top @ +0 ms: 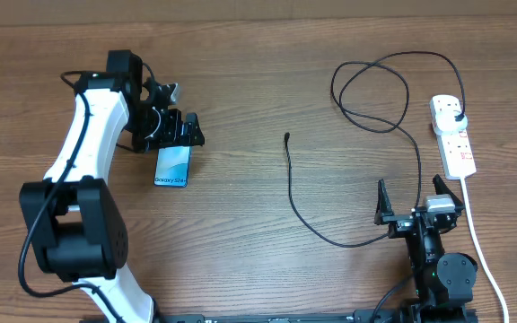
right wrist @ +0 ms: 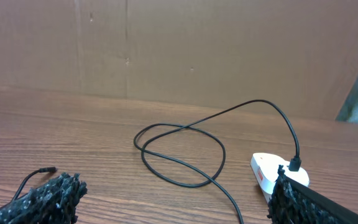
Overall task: Plug charger to phone and switch on socket
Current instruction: 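Move the left gripper over the blue phone and lower onto it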
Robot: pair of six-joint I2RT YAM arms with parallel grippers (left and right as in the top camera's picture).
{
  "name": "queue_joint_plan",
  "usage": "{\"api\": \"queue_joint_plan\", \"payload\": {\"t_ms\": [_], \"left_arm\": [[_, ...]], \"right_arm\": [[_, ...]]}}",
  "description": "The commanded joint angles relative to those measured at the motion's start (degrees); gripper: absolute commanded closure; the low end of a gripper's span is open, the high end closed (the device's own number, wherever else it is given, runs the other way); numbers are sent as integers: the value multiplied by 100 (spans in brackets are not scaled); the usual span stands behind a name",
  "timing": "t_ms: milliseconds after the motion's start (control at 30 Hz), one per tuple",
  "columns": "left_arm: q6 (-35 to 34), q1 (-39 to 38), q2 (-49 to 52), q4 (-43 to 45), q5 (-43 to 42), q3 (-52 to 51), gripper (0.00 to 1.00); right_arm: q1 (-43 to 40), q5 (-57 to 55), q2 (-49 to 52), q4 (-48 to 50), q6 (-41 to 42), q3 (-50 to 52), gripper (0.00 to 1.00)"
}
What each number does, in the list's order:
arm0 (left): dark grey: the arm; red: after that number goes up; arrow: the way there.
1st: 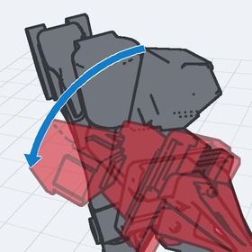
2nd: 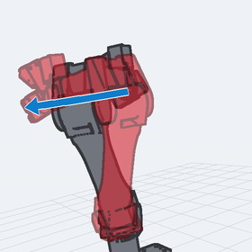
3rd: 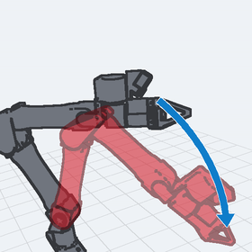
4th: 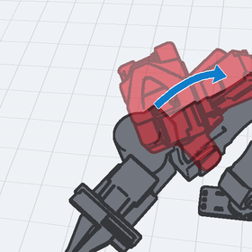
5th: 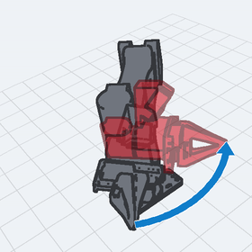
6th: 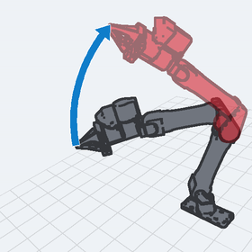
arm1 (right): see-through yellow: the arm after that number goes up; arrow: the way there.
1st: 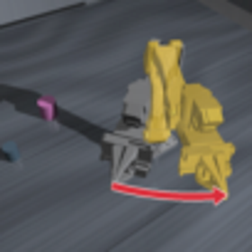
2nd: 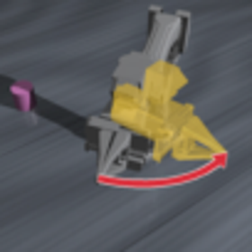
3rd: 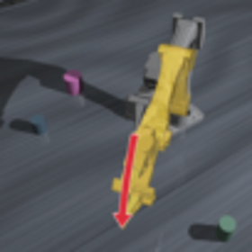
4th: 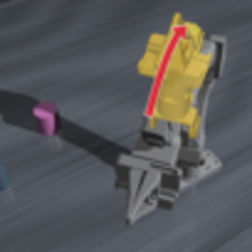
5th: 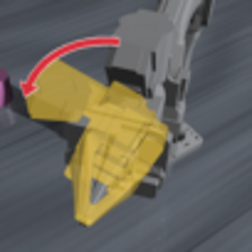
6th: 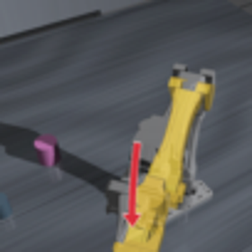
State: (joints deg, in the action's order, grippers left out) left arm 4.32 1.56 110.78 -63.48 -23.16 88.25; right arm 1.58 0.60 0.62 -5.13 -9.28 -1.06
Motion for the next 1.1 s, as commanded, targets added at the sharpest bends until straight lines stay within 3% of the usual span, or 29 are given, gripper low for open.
{"api": "queue_joint_plan", "payload": {"t_ms": [0, 167, 233, 1067], "left_arm": [[-365, -39, 203, 52, 470, 164, 2], [-968, -120, 363, 72, 1991, 162, 0], [-968, -127, 420, 118, 2199, 160, 0], [-562, -315, 1161, 667, 1915, 157, 0]], "right_arm": [[28, -55, -46, 35, -22, 61, 0], [28, -55, -46, 35, -22, 61, 0], [28, -55, -46, 35, -22, 61, 0], [28, -55, -46, 35, -22, 61, 0]]}}
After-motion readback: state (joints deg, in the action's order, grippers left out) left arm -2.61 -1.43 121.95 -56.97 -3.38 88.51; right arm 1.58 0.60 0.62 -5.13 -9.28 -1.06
